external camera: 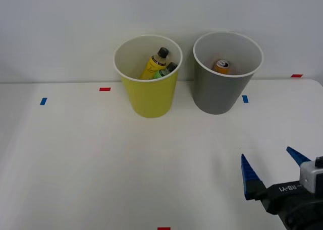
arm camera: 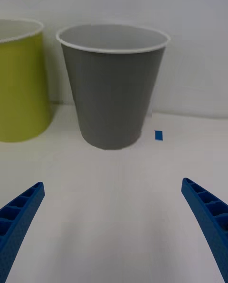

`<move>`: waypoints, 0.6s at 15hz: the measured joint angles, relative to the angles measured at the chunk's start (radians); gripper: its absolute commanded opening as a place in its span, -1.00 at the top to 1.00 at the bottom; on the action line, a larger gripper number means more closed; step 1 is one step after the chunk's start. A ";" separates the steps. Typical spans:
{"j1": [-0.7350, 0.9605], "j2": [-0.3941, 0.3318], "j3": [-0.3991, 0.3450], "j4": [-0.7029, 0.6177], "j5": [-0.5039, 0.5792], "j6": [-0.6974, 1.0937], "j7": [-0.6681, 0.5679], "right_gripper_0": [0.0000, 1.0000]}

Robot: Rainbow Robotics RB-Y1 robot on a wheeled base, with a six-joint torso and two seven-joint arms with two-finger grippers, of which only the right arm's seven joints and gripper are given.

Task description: Put cans in the gray bin, plastic bottles in the light green bin

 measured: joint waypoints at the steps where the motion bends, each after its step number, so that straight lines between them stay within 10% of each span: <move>1: 0.019 0.013 -0.005 0.027 0.036 -0.012 -0.001 -1.00; 9: 0.024 0.168 -0.115 0.479 0.005 -0.610 -0.043 -1.00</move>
